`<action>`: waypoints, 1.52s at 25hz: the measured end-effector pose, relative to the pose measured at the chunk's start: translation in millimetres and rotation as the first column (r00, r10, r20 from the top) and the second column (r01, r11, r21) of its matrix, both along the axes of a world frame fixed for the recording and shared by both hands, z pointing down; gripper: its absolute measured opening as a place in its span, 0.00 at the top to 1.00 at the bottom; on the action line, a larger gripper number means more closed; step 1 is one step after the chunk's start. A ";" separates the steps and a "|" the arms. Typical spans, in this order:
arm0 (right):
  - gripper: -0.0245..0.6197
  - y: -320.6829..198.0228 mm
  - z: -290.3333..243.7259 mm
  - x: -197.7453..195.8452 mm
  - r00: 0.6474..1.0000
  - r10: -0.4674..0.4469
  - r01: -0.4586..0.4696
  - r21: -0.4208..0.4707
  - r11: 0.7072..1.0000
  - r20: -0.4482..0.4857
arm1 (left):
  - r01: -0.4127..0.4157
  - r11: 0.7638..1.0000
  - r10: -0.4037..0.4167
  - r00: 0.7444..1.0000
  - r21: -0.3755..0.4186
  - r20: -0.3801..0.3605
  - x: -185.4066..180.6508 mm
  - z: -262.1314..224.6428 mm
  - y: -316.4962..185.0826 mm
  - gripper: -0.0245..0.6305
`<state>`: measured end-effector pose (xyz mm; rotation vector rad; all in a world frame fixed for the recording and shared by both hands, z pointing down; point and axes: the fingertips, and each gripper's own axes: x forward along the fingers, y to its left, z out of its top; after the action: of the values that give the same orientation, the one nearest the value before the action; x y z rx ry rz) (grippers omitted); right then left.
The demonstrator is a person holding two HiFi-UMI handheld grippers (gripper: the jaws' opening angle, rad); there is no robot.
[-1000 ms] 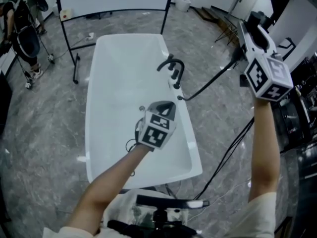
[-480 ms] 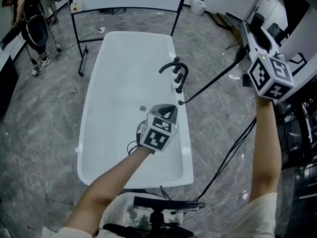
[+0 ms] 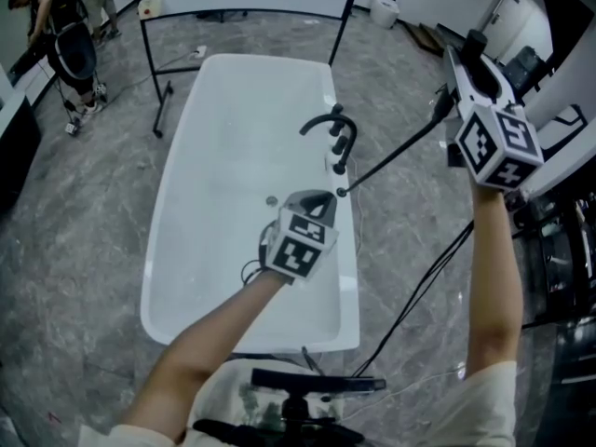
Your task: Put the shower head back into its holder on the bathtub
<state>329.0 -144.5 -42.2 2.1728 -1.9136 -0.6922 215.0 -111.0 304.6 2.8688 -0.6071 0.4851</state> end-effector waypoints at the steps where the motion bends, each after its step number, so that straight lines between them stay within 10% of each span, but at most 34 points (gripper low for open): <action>1: 0.76 -0.8 3.5 1.6 1.000 -0.002 0.002 -0.003 1.000 0.005 | 0.002 1.000 -0.002 1.000 0.000 0.002 1.7 0.9 -0.6 0.94; 38: 0.76 -50.2 137.2 35.2 0.996 0.015 0.000 -0.170 0.985 0.086 | 0.024 1.000 -0.024 0.999 -0.013 0.027 17.5 26.0 -29.5 0.94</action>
<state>364.2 -194.7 95.0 2.1362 -1.9267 -0.4218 232.5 -140.4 330.7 2.8435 -0.6395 0.5226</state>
